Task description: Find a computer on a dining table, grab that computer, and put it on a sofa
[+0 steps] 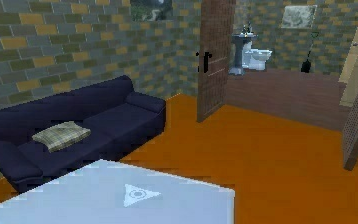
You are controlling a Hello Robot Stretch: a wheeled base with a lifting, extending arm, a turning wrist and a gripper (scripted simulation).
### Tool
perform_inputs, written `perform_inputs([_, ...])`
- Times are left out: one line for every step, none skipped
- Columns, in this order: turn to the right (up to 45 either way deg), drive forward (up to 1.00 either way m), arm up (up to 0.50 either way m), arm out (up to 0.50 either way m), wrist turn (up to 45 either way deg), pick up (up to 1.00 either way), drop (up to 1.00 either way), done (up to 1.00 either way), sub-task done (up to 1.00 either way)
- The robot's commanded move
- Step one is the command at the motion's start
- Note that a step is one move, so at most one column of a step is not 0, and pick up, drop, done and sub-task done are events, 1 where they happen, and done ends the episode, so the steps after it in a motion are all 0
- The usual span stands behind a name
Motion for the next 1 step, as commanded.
perform_inputs([-45.0, 0.00, 0.00, 0.00, 0.0, 0.00, 0.00, 0.00, 0.00])
